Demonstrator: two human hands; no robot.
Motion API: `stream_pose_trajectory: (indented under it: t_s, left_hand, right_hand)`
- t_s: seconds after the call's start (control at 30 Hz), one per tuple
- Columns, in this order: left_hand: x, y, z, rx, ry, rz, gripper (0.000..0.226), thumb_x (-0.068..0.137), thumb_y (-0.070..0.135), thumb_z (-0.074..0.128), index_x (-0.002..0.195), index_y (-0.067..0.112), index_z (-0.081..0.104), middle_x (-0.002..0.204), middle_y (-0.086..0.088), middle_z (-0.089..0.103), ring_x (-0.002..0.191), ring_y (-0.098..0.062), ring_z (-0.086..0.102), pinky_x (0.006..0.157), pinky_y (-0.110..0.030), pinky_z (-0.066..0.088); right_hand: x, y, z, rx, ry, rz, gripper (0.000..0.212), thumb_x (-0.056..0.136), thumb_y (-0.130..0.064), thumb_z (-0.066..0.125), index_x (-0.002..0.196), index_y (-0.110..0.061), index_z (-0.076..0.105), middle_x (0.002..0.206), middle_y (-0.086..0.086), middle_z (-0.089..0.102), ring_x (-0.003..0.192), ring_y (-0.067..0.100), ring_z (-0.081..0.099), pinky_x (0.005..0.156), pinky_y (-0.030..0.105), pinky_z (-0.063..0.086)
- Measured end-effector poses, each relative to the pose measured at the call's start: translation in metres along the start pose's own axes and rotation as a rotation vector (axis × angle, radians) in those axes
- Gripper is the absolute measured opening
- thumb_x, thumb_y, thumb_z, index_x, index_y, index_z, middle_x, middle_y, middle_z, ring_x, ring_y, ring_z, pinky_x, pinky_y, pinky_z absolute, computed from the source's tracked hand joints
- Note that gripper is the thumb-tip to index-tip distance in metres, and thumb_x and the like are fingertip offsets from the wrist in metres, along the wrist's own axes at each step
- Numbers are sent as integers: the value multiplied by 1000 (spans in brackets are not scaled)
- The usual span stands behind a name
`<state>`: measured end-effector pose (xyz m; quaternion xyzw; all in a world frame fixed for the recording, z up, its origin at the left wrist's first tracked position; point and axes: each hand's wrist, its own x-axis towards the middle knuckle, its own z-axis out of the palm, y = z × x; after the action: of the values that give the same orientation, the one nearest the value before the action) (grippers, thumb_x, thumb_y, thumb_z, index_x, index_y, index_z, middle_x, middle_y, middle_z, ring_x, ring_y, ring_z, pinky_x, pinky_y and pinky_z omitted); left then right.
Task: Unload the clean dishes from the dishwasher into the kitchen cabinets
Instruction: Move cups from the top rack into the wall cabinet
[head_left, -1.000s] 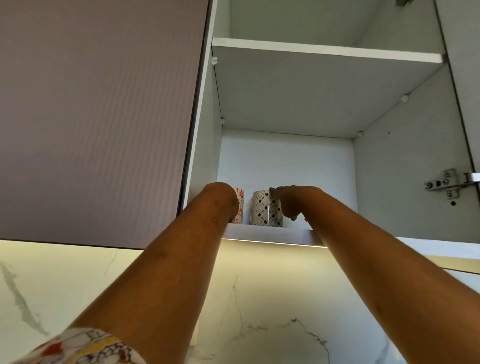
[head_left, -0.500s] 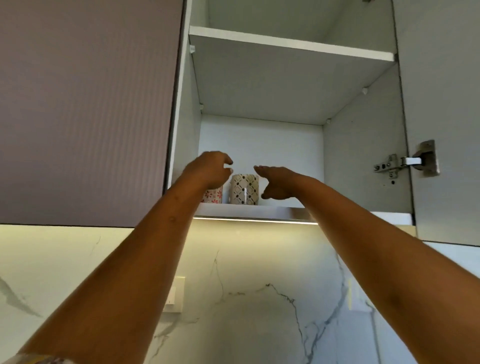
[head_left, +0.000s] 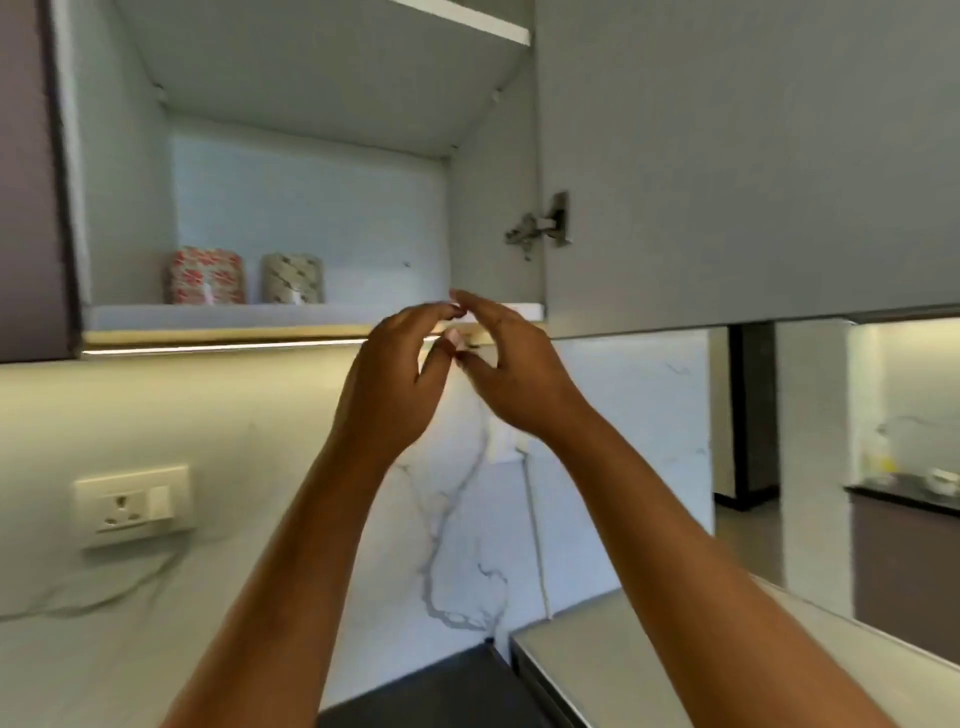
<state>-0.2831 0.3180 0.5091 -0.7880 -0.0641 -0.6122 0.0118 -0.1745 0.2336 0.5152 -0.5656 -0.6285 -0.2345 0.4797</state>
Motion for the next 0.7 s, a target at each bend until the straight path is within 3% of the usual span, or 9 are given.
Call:
stream_pose_trajectory:
  t_s: [0.1,0.23,0.33,0.43,0.5,0.57,0.7]
  left_hand:
    - [-54,54,51,-240,-61,-57,31,91,22,48,114,10,65,112,10,59,104,-4,54,90,1,32]
    - [-129,142,126,-504,-291,-242,26,98,27,45,118,21,62,117,15,60,109,0,55,94,-5,38]
    - [-188,224,176,-640,-498,-307,27,98,18,45,120,20,61,118,11,61,110,-2,55,94,-10,40]
    - [-256,308,212,-760,-709,-348,30,97,9,46,123,11,59,118,6,59,107,0,51,91,-1,34]
    - [-300,349,223,-834,-812,-399,31,97,9,45,126,9,56,122,4,58,110,-2,52,92,1,34]
    - [-346,381,229,-902,-919,-511,34,96,6,44,129,6,53,128,2,55,117,-9,51,93,0,34]
    - [-413,408,227,-921,-1151,-777,35,98,5,41,132,11,50,128,-1,53,114,-8,52,83,3,37]
  right_hand:
    - [-81,23,-37,18,7,92,49,91,-9,57,139,-13,45,138,4,53,127,14,48,102,6,27]
    - [-201,64,-98,-48,-15,364,49,95,-14,54,141,-24,41,140,-8,50,128,3,43,99,-4,21]
    - [-298,89,-150,-153,-25,602,49,94,-13,55,141,-21,43,140,-4,51,129,9,47,101,5,26]
    - [-393,100,-205,-233,-82,859,48,92,-8,54,139,-18,47,140,1,52,129,15,47,100,8,25]
    - [-446,103,-237,-262,-143,1007,50,91,-7,53,139,-20,47,140,1,52,129,18,48,105,19,33]
    - [-494,106,-269,-337,-171,1122,49,91,-9,52,138,-22,50,139,1,54,128,21,50,104,28,39]
    - [-564,111,-313,-381,-157,1299,30,94,-12,52,116,-31,61,139,-3,53,126,20,51,100,26,39]
